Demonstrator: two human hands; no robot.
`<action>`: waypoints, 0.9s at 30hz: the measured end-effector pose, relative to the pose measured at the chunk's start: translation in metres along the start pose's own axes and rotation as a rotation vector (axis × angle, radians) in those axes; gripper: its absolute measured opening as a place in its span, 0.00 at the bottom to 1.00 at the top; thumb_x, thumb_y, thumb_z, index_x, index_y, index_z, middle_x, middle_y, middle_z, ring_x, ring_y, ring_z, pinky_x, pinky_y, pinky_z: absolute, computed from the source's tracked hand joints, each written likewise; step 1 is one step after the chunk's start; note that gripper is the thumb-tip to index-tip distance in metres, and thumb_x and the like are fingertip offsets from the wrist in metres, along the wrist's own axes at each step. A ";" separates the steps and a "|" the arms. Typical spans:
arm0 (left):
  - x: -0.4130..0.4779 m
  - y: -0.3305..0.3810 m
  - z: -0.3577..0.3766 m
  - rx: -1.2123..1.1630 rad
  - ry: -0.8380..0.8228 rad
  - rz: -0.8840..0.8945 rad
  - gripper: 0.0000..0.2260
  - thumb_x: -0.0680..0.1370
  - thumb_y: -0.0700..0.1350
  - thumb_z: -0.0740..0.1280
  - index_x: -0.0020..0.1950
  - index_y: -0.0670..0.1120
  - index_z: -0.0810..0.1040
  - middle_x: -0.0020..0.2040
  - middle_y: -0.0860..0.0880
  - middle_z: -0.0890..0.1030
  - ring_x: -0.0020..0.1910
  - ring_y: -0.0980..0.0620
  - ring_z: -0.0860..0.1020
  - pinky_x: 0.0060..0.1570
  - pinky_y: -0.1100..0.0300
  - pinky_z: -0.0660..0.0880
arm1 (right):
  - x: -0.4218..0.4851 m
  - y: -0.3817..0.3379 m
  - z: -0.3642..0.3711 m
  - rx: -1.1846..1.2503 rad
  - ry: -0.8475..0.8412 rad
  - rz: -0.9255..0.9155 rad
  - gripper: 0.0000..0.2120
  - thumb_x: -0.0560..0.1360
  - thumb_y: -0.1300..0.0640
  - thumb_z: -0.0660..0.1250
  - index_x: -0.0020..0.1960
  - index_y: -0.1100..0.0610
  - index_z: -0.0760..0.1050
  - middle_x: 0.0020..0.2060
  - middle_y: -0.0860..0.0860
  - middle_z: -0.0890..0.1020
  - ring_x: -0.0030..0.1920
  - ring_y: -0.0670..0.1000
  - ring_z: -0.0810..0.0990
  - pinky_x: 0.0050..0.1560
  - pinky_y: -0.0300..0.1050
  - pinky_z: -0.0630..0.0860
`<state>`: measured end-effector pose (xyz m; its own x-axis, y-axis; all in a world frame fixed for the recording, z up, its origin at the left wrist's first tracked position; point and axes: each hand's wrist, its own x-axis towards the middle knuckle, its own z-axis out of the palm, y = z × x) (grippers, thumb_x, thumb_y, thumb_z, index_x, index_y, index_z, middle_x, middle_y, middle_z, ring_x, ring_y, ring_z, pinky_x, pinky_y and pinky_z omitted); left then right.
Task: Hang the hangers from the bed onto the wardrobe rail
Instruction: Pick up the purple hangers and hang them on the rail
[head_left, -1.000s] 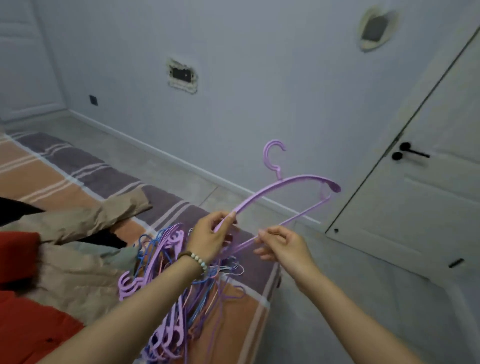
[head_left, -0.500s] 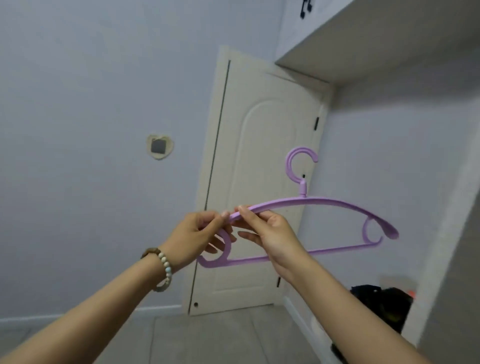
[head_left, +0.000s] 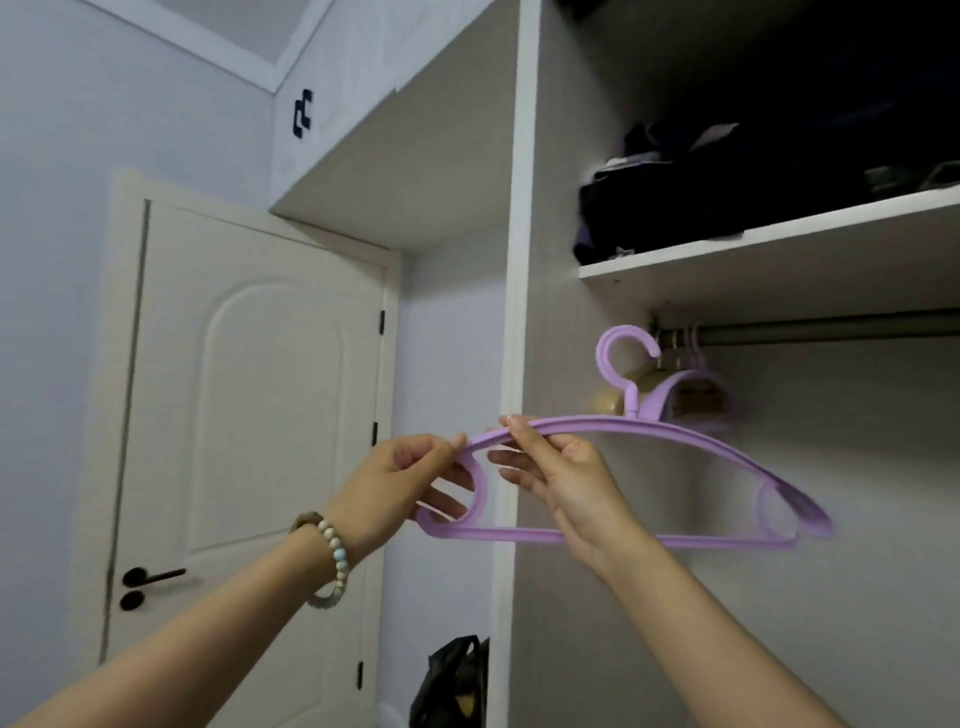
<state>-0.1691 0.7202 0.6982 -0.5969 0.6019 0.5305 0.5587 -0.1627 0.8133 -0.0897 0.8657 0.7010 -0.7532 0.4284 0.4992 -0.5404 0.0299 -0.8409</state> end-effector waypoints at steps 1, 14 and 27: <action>0.012 0.002 0.020 0.008 0.002 0.028 0.14 0.77 0.52 0.61 0.43 0.43 0.80 0.39 0.48 0.84 0.31 0.51 0.81 0.30 0.66 0.76 | 0.004 -0.005 -0.019 0.000 0.034 -0.022 0.13 0.74 0.57 0.67 0.55 0.63 0.77 0.44 0.56 0.83 0.40 0.49 0.84 0.41 0.37 0.80; 0.136 0.008 0.237 -0.063 0.130 0.173 0.14 0.77 0.51 0.63 0.43 0.42 0.80 0.35 0.50 0.83 0.29 0.55 0.80 0.29 0.67 0.74 | 0.082 -0.039 -0.202 -0.015 0.374 -0.313 0.44 0.73 0.65 0.68 0.76 0.53 0.43 0.49 0.57 0.80 0.38 0.44 0.80 0.44 0.37 0.77; 0.234 -0.011 0.281 0.589 0.052 0.426 0.22 0.72 0.59 0.54 0.63 0.56 0.74 0.64 0.54 0.74 0.64 0.53 0.70 0.66 0.50 0.66 | 0.176 -0.049 -0.292 -0.099 0.347 -0.235 0.43 0.73 0.62 0.69 0.77 0.56 0.43 0.47 0.54 0.81 0.50 0.53 0.80 0.60 0.52 0.76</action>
<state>-0.1532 1.0830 0.7461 -0.2768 0.5401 0.7948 0.9571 0.0815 0.2779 -0.0864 1.2031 0.7686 -0.4336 0.6776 0.5940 -0.6307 0.2426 -0.7371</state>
